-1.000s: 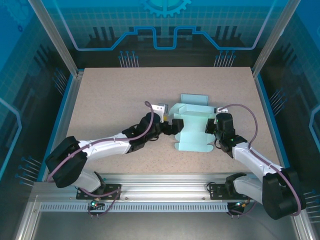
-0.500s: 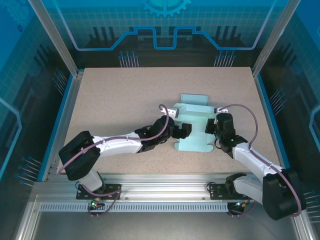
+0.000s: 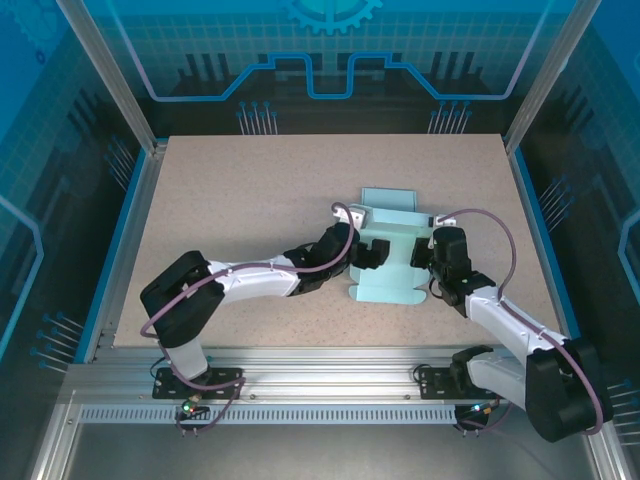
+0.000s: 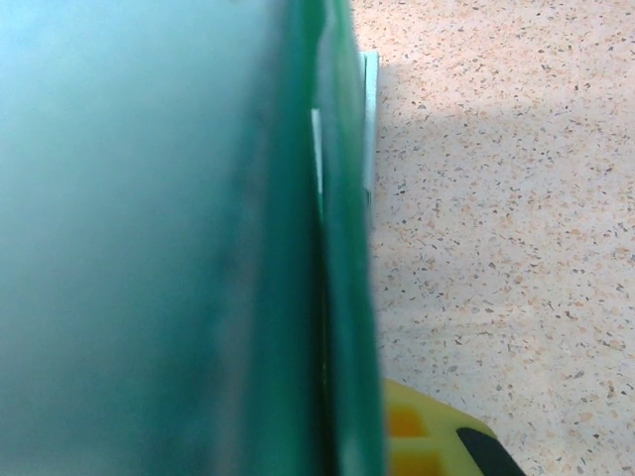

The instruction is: Fold the paper box

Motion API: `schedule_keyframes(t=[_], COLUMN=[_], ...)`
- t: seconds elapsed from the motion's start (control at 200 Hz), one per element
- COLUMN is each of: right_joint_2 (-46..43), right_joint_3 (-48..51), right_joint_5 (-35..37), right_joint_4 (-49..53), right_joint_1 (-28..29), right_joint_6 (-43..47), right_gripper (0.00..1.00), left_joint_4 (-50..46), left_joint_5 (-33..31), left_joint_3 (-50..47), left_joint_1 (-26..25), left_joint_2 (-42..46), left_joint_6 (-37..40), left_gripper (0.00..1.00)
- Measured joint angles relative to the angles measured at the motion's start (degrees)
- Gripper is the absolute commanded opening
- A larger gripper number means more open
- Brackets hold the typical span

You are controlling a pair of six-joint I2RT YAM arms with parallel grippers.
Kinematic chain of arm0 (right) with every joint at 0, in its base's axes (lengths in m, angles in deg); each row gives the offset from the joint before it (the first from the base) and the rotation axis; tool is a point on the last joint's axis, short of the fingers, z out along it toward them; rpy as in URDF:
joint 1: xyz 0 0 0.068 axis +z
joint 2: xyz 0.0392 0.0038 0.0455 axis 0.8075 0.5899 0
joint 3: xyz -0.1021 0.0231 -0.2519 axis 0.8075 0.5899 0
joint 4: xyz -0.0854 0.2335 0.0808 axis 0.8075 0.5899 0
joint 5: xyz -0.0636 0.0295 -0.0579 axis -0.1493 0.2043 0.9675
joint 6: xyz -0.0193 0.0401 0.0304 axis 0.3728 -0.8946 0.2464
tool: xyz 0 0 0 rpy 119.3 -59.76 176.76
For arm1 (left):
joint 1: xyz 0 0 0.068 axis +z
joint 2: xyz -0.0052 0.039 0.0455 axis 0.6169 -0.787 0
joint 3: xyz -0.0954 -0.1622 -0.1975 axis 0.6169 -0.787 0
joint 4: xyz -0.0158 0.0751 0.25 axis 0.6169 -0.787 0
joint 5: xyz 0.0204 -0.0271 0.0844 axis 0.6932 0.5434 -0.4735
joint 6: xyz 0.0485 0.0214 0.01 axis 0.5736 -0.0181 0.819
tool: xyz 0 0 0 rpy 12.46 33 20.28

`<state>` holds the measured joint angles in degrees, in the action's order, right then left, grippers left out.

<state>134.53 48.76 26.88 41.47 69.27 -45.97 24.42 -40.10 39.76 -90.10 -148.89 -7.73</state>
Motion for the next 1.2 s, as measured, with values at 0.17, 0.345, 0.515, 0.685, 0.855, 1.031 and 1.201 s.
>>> schedule_keyframes(t=[0.17,0.345,0.515,0.685,0.855,1.031,1.201], right_joint_2=[0.35,0.37,0.35,0.35,0.70,0.87,0.87], right_joint_3=[0.00,0.00,0.00,0.00,0.00,0.00,0.00], right_joint_5=[-0.39,-0.33,-0.15,-0.37,-0.57,-0.59,-0.57], right_joint_4=[-0.04,0.00,0.09,0.04,0.02,0.02,0.04], right_joint_1=[0.00,0.00,0.00,0.00,0.00,0.00,0.00], right_joint_6=[-0.02,0.00,-0.02,0.00,-0.02,0.00,-0.02], right_gripper=[0.00,0.00,0.00,0.00,0.00,0.00,0.00], left_joint_4=[2.19,3.85,5.97,6.54,4.02,-1.42,-3.85], left_joint_5=[2.56,3.23,5.75,11.06,17.44,14.53,10.99], left_joint_3=[2.29,2.73,2.56,-4.04,-12.11,-15.76,-16.20], left_joint_1=[-0.83,-0.92,0.22,0.74,0.61,1.18,13.51], left_joint_2=[-0.83,-2.58,-3.30,3.78,20.09,37.27,40.44], left_joint_6=[2.54,3.30,3.89,5.75,5.88,8.85,8.72], left_gripper=[0.78,0.79,0.82,0.80,0.78,0.71,0.60])
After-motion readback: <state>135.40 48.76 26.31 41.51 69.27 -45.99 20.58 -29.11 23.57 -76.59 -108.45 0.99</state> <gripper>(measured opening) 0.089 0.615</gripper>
